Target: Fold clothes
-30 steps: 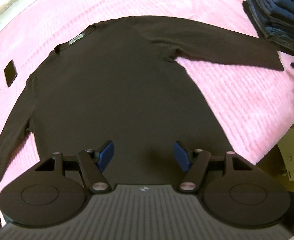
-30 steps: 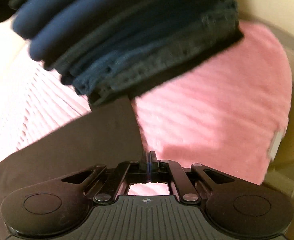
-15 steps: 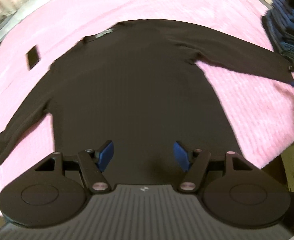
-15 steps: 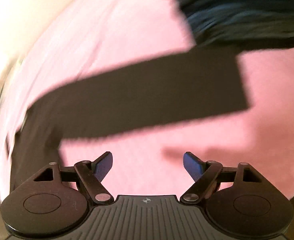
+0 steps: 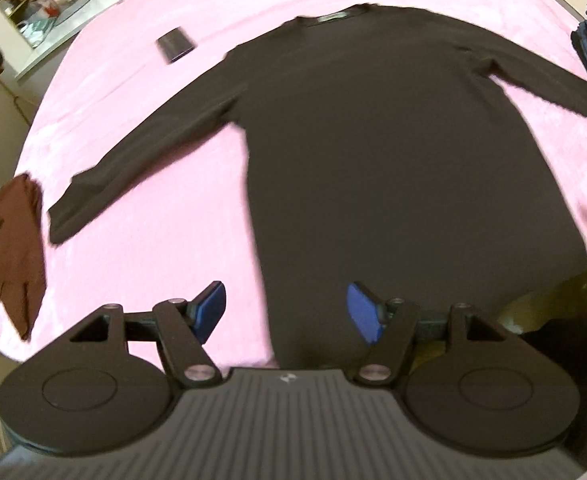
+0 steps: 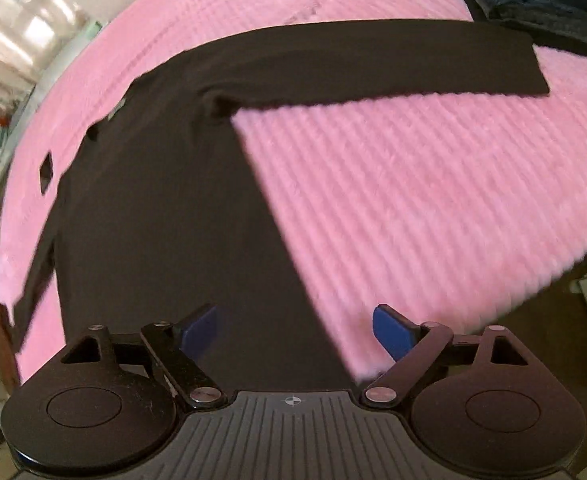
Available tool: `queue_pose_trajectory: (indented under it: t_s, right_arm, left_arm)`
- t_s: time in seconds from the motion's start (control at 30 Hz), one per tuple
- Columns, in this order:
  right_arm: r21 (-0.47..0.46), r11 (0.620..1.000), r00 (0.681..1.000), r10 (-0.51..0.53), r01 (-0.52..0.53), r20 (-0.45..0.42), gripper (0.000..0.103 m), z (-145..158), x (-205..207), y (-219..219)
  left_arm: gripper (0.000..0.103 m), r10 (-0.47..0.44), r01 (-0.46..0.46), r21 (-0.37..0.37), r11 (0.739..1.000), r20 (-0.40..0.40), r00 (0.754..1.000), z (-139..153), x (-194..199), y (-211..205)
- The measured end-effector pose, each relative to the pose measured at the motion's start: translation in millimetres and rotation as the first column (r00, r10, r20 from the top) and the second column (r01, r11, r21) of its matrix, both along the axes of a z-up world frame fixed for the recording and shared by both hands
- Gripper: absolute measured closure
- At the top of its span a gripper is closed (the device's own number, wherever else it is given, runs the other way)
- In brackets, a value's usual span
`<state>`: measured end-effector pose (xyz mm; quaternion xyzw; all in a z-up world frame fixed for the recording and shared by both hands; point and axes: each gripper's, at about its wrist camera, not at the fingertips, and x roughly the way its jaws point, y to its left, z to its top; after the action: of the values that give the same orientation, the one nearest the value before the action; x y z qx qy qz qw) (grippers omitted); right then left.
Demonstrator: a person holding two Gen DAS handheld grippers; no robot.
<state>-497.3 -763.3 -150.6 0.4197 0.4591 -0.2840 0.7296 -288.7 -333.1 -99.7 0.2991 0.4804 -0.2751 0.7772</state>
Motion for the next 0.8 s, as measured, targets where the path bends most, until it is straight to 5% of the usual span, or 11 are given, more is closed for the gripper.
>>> queue_pose_trajectory:
  t_s: [0.17, 0.33, 0.6, 0.8]
  right_arm:
    - [-0.035, 0.999, 0.999, -0.024, 0.023, -0.029, 0.015, 20, 7, 50]
    - [-0.106, 0.986, 0.992, 0.123, -0.126, -0.035, 0.004, 57, 28, 95]
    - [-0.187, 0.862, 0.880, 0.446, -0.472, -0.165, 0.003, 77, 79, 120]
    - [-0.188, 0.824, 0.841, 0.494, -0.534, -0.221, 0.003, 75, 92, 118]
  left_arm:
    - [0.040, -0.013, 0.013, -0.016, 1.000, -0.008, 1.000, -6, 8, 59]
    - [0.040, -0.061, 0.059, -0.067, 0.996, -0.018, 0.998, 2, 5, 88]
    - [0.040, -0.027, 0.029, -0.112, 0.993, 0.022, 0.999, 18, -2, 90]
    - [0.039, 0.038, -0.037, -0.145, 0.989, 0.009, 0.999, 25, 4, 74]
